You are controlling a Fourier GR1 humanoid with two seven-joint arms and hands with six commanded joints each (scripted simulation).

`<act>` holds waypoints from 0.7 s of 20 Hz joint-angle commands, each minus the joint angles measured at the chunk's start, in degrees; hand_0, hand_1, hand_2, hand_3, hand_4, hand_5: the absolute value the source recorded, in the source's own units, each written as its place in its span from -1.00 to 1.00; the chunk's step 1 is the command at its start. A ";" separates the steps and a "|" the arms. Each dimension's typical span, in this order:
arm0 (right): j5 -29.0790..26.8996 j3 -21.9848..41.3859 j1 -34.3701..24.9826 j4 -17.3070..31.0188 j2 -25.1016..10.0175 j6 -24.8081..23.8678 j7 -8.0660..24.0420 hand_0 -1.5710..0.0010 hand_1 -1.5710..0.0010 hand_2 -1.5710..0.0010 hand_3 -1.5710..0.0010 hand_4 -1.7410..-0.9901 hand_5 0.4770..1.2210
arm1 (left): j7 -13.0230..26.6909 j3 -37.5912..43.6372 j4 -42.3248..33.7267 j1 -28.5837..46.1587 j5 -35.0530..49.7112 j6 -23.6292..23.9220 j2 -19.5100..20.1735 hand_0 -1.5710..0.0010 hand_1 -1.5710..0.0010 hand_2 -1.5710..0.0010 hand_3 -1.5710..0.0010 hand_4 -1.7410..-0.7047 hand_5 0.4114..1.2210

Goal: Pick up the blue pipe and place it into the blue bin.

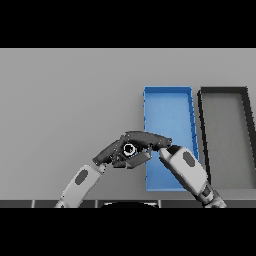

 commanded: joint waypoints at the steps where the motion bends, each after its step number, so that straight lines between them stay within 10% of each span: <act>1: 0.29 -0.17 0.50 -0.39 -0.13 0.24 -1.85 -0.77 -0.77 -0.78 -0.68 -0.23 0.32 | -1.04 0.44 0.01 0.36 0.87 -0.31 -0.35 -0.74 -0.71 -0.60 -0.67 -0.89 1.00; 7: 6.07 0.52 0.52 -0.84 -0.46 0.38 -7.83 -0.94 -0.94 -0.94 -0.92 -0.29 0.82 | 0.20 0.87 -0.41 0.28 2.65 -0.71 -0.23 -0.93 -0.92 -0.77 -0.91 -0.97 1.00; 11: 4.40 0.44 1.64 -1.89 0.23 0.39 -5.08 -0.98 -0.98 -0.98 -0.97 -0.33 0.93 | -4.29 -1.10 0.25 -1.15 -3.09 -2.63 3.70 0.06 0.12 0.20 0.13 -0.16 1.00; 14: 5.51 -0.26 2.45 -2.44 1.41 1.95 -3.92 -0.99 -0.99 -0.99 -0.98 -0.34 0.96 | -4.95 -1.33 0.53 -1.51 -6.38 -4.09 4.56 0.52 0.55 0.59 0.55 0.26 0.73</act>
